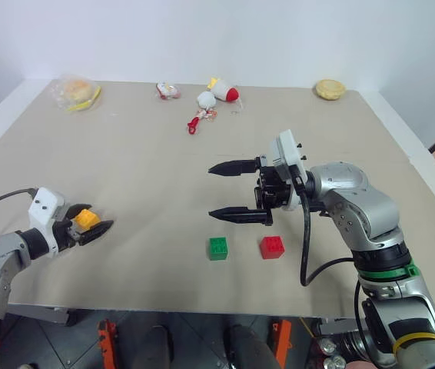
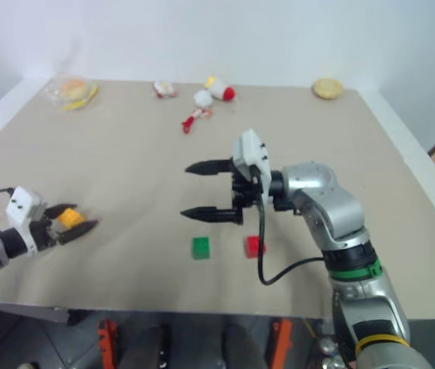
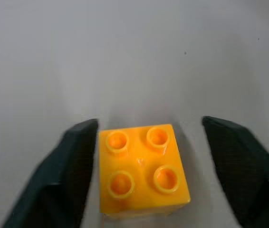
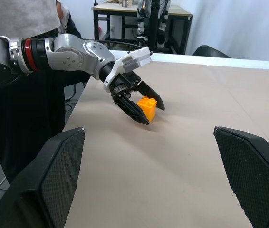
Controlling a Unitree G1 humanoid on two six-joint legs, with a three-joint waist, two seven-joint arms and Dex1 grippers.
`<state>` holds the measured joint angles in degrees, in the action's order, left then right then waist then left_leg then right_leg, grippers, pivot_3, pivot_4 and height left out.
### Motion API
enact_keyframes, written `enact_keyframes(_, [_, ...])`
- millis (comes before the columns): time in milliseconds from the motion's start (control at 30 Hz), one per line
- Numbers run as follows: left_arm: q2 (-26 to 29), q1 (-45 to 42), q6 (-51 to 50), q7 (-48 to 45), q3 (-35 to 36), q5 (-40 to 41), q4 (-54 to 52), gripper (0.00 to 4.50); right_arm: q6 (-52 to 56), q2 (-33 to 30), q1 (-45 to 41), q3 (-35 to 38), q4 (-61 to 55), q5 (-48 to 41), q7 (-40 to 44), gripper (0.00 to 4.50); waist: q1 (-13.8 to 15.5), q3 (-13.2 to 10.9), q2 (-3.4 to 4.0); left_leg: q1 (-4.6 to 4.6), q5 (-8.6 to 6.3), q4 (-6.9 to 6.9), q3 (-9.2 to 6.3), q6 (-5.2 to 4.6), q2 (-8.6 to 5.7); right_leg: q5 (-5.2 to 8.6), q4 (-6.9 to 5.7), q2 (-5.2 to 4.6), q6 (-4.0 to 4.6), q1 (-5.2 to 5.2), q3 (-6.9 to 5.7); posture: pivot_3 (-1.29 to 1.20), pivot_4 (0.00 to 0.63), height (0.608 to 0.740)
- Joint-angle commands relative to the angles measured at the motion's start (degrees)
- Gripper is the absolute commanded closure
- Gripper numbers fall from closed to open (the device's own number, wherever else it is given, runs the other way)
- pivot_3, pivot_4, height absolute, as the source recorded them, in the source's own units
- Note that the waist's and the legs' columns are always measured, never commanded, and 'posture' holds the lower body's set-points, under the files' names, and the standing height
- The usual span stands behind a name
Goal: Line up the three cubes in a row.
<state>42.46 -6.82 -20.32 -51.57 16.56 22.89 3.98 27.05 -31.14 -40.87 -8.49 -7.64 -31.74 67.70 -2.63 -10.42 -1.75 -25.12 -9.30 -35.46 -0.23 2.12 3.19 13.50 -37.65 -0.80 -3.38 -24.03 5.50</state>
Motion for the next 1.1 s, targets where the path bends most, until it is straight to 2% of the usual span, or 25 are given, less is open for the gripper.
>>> enact_keyframes(33, [0.18,-0.83,1.04,0.37,0.41,-0.06,-0.32,2.16,-0.15,-0.68,-0.15,1.97,-2.11,-0.59,-0.11,0.0,0.0,0.0,0.0,0.0,0.0,0.0,0.0,0.0,0.0,0.0,-0.01,0.0,0.0,0.0,0.0,0.0,0.15,0.737])
enact_keyframes(133, [-0.03,-0.92,1.04,0.62,0.15,-0.24,-0.26,3.14,-0.24,-0.88,-0.23,2.03,-1.87,-0.61,-0.12,0.0,0.0,0.0,0.0,0.0,0.0,-0.01,0.0,0.0,0.0,0.0,-0.05,0.01,0.01,-0.01,0.01,0.0,0.15,0.737])
enact_keyframes(367, [-0.87,-3.94,1.8,-2.11,-2.34,1.33,-3.59,3.11,0.45,-2.58,-0.36,3.77,-2.4,-1.97,0.54,0.0,0.11,0.0,-0.01,0.0,0.01,-0.05,0.0,0.0,-0.01,0.06,-0.28,0.01,0.05,-0.08,0.0,0.0,0.15,0.737])
enact_keyframes(667, [-2.34,-13.78,0.47,-15.48,-16.67,3.81,-10.98,3.11,4.48,-11.56,6.01,8.44,-8.2,-4.5,1.35,0.0,0.04,0.01,-0.03,-0.06,0.05,-0.09,0.04,0.06,-0.04,0.11,-0.36,0.03,-0.11,-0.05,0.1,0.0,0.15,0.737])
enact_keyframes(867, [-1.81,-18.09,5.14,-25.73,-24.69,0.34,-6.54,3.11,7.23,-14.9,12.11,13.05,-14.21,-6.28,-2.94,0.0,-0.06,0.0,-0.02,-0.05,0.05,-0.03,-0.07,0.05,0.06,0.13,-0.5,0.34,-0.18,-0.16,0.22,0.0,0.15,0.737])
enact_keyframes(1100, [-2.73,-19.95,10.65,-30.21,-26.81,-2.88,0.22,3.11,10.51,-16.21,16.23,16.44,-20.0,-9.0,-7.53,0.0,-0.1,0.0,-0.02,-0.02,0.06,-0.14,-0.04,0.04,0.15,0.17,-0.51,0.42,0.07,-0.15,0.3,0.0,0.15,0.737])
